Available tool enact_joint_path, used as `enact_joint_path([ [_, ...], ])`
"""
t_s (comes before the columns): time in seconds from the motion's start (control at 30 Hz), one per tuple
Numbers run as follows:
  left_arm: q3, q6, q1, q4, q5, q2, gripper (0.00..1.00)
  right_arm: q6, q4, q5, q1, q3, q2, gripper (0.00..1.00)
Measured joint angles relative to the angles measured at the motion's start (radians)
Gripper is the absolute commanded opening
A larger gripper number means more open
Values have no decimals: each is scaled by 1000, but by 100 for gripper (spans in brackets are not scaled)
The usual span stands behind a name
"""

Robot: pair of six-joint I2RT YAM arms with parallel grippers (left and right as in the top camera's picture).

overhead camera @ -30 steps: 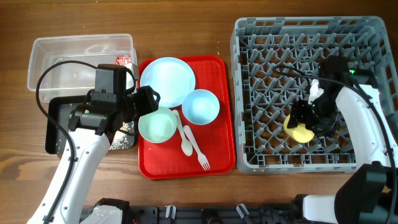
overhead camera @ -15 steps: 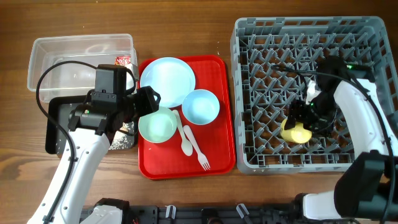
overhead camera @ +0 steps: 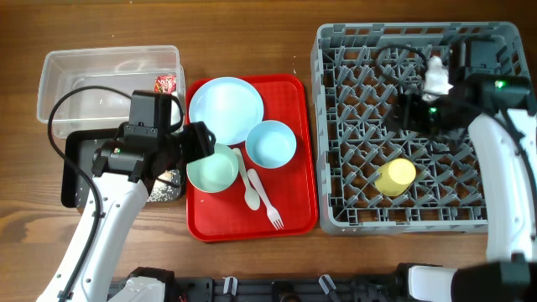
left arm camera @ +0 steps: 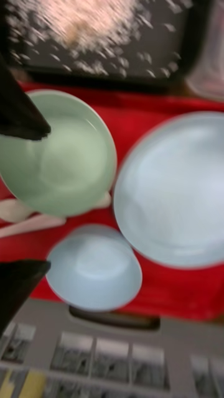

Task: Sort waste into correct bins and load items into the dishwasher rack
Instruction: 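Grasp the light blue bowl with the right gripper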

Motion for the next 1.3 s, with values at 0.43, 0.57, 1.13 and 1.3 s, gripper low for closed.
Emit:
enact_joint_path([
  [0.43, 0, -211, 180, -156, -217, 0, 94, 3, 448, 144, 610, 10, 381, 75],
  [0.57, 0, -211, 180, -156, -217, 0, 94, 97, 451, 209, 610, 11, 516, 65],
  [1.13, 0, -211, 180, -157, -217, 0, 93, 195, 380, 420, 545, 10, 229, 4],
  [1.3, 0, -211, 180, -153, -217, 0, 94, 161, 537, 855, 541, 13, 122, 4],
])
